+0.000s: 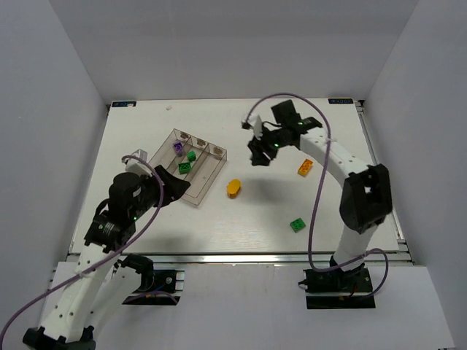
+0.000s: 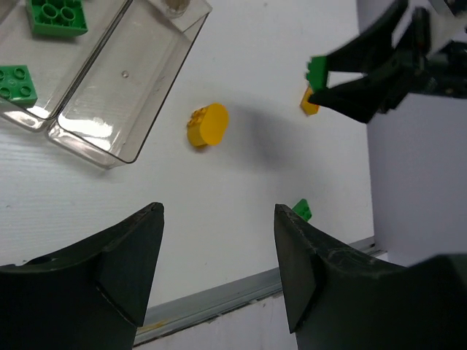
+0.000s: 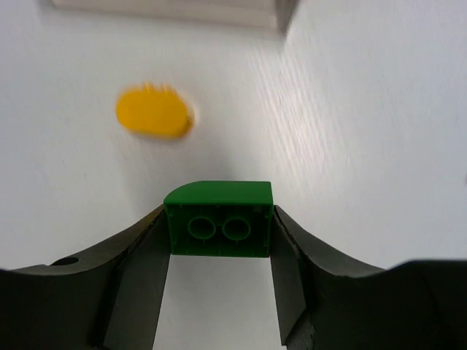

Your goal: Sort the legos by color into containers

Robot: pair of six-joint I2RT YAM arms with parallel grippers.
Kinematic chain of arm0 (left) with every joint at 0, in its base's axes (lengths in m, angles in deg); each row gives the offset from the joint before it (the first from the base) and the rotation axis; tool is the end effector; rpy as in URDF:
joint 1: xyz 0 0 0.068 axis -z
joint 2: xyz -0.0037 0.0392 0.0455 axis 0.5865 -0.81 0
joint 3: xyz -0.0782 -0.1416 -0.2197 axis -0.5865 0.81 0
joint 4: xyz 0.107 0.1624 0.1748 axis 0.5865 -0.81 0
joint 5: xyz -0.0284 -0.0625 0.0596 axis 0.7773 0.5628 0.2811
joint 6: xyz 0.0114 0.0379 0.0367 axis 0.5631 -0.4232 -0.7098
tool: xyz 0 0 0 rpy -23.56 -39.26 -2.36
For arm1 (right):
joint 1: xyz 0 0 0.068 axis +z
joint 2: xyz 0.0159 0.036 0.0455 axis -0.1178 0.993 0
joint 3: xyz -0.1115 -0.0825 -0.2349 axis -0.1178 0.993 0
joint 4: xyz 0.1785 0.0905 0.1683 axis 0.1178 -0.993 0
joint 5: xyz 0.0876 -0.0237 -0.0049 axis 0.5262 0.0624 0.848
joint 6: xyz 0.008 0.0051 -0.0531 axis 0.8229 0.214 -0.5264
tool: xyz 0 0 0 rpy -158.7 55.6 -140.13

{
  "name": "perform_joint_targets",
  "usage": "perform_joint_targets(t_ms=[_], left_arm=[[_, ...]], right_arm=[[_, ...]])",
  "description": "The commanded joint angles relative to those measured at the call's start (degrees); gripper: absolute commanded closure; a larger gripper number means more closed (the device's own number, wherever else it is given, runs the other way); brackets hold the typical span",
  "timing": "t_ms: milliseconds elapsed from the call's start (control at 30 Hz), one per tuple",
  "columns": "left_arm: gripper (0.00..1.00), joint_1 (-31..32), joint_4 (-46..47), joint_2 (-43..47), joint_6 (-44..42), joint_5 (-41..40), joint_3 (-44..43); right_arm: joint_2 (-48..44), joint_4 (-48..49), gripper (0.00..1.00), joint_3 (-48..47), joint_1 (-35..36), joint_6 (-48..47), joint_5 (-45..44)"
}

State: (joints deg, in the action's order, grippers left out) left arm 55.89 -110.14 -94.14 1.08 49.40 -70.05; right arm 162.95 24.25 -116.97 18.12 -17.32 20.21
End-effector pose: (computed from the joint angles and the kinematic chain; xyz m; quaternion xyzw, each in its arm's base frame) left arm 0.1352 -0.0539 0.3095 -0.1283 0.8460 -0.3087 0.4153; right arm 0.3383 0.1748 0.2699 -0.5268 0.7630 0.1919 0.3217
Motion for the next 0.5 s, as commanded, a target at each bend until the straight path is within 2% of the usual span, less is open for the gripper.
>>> perform_joint_targets(t_ms=[0, 67, 100, 200, 233, 400, 467], left_arm=[[0.28, 0.2, 4.4, 4.4, 2.7, 0.3, 1.6], [0.29, 0.2, 3.3, 6.1, 3.1, -0.5, 1.1], [0.28, 0.2, 2.9, 6.4, 3.2, -0.9, 0.9], [0.28, 0.2, 1.1, 6.9, 3.3, -2.3, -0.7], [0.28, 0.2, 1.0, 7.0, 3.4, -2.6, -1.0], [0.28, 0.2, -0.5, 7.3, 3.6, -4.0, -3.2], [0.28, 0.2, -1.2, 7.4, 3.6, -3.8, -3.5]], right_arm=[[7.5, -1.7, 0.98, -14.1, 6.1, 3.0, 6.7], [14.8, -1.4, 0.97, -21.6, 8.9, 7.7, 7.9], [19.6, -1.0, 0.97, -29.3, 11.0, 9.8, 7.9], [28.1, 2.4, 0.96, -43.0, 14.6, 18.4, 8.1], [29.4, 4.0, 0.96, -44.9, 15.3, 21.7, 7.4], [30.9, 24.6, 0.94, -40.4, 19.9, 28.0, 2.0], [31.7, 28.2, 0.94, -39.4, 21.5, 29.6, -2.0]])
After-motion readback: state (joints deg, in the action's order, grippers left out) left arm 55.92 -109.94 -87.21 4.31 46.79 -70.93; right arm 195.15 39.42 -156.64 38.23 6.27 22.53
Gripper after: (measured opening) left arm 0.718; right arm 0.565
